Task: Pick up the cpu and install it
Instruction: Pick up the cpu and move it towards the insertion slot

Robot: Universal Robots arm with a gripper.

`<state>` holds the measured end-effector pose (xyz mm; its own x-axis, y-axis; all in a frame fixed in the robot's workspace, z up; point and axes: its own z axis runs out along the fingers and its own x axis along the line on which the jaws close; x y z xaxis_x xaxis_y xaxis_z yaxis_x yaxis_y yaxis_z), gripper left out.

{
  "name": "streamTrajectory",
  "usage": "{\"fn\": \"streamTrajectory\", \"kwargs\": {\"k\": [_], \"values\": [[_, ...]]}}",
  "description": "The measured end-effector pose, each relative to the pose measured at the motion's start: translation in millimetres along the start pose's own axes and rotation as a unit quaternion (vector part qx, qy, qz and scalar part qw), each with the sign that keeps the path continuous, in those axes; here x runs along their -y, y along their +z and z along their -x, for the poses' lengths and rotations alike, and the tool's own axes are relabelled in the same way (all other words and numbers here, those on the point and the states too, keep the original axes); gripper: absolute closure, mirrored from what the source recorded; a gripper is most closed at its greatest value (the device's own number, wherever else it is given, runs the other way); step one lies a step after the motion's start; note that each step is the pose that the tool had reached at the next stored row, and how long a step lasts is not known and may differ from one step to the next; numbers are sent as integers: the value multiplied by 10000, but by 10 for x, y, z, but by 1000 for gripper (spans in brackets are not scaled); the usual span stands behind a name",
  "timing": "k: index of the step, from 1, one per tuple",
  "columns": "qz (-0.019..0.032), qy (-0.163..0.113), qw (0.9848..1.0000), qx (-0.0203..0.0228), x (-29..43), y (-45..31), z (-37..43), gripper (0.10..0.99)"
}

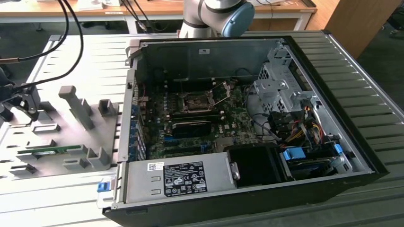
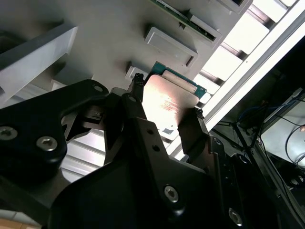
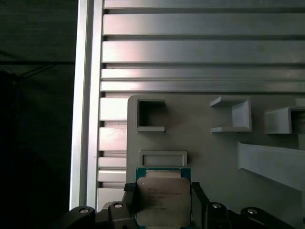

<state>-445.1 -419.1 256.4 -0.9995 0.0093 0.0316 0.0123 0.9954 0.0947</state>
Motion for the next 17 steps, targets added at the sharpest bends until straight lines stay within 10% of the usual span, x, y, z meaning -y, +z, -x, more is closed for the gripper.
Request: {"fn": "streamTrajectory", "kwargs": {"k": [17], "values": [[0, 5, 10000, 0, -10, -87, -3, 545]]}}
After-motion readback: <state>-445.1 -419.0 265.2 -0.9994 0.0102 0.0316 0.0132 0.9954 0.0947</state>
